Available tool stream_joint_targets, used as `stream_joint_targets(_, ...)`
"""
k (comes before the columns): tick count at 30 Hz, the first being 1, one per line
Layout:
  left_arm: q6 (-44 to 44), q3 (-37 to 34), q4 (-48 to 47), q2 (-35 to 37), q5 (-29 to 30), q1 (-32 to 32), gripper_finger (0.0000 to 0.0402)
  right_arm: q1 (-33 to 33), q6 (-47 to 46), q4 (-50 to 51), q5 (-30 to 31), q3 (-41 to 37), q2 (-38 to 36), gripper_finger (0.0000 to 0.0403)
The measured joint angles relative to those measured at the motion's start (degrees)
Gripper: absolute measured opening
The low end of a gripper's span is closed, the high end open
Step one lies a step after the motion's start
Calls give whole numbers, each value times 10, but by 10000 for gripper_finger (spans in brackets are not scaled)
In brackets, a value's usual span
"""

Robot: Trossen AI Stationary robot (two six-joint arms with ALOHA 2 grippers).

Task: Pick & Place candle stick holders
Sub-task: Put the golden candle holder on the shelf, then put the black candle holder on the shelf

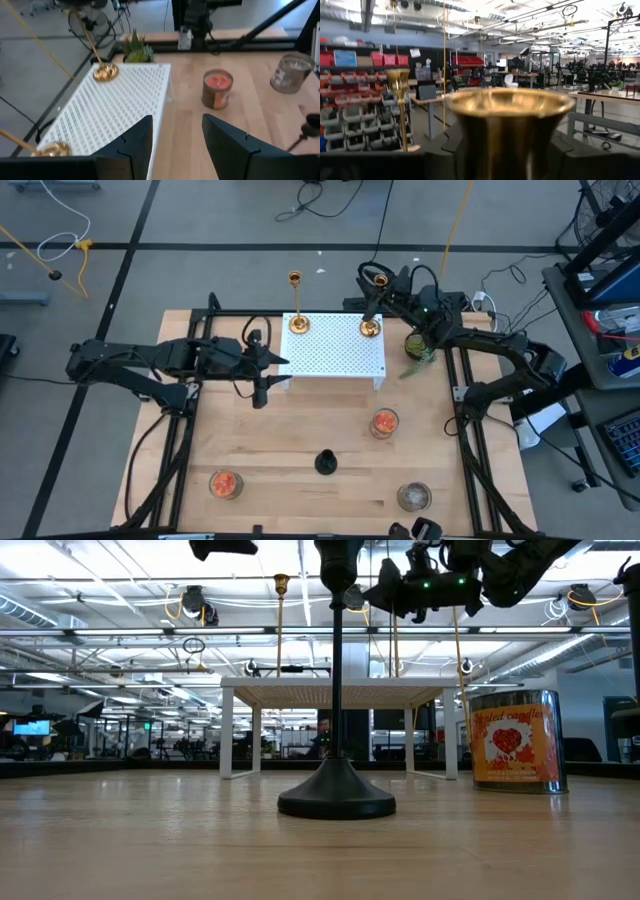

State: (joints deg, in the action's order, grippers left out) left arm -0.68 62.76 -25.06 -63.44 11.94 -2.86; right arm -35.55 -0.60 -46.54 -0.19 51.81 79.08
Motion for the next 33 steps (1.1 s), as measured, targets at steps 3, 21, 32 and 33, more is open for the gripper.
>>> stream_joint_targets(3, 13, 0, -18, 0, 0, -13, 179, 0, 11, 7, -1, 0, -6, 177)
stream_joint_targets(21, 59, 0, -39, 0, 6, -79, 179, 0, 23, 235, -60, 0, -130, 257)
stream_joint_targets(32, 68, 0, -69, 0, 16, -118, 179, 8, 66, 469, -71, 0, -228, 267)
stream_joint_targets(33, 63, 0, -81, -3, 17, -122, 179, 13, 70, 492, -74, 0, -240, 265)
